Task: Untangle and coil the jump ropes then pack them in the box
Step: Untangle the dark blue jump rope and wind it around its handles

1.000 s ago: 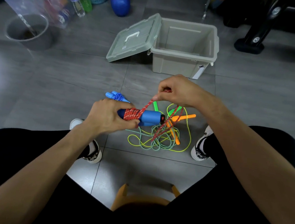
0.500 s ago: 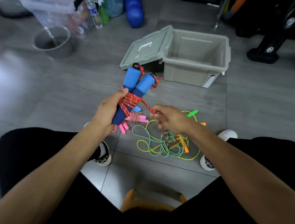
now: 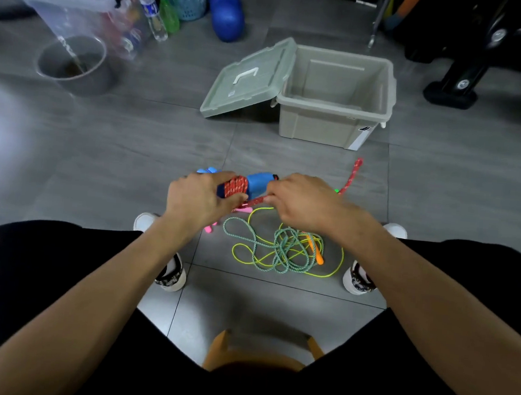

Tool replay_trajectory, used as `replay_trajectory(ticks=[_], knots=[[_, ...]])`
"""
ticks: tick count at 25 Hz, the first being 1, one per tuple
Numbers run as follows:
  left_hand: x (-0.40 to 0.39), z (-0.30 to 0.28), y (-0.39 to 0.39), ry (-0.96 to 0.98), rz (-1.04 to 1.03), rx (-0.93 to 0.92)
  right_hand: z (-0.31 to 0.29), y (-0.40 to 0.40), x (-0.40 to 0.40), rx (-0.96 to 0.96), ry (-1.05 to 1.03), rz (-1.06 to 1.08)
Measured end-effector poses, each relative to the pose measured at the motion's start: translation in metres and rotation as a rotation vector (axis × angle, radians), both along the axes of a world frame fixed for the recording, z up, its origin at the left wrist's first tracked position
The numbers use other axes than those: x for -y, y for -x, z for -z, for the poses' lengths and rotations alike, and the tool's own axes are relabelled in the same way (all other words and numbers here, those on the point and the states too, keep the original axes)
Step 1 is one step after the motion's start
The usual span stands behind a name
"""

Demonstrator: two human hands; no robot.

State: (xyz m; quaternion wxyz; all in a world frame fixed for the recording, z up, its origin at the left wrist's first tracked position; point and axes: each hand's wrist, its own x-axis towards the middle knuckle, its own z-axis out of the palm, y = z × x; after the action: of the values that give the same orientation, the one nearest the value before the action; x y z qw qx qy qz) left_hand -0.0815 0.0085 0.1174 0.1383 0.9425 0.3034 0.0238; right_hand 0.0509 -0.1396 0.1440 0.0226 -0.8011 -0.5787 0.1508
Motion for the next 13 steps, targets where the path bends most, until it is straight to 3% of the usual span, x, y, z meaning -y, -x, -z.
replay_trajectory(ticks=[4, 13], knots=[[-0.007, 0.011, -0.002, -0.021, 0.139, 0.0, -0.004, -0.011, 0.005, 0.078, 0.026, -0.024], [0.012, 0.012, -0.002, -0.124, 0.395, 0.066, -0.005, -0.019, 0.007, -0.002, -0.071, -0.019]])
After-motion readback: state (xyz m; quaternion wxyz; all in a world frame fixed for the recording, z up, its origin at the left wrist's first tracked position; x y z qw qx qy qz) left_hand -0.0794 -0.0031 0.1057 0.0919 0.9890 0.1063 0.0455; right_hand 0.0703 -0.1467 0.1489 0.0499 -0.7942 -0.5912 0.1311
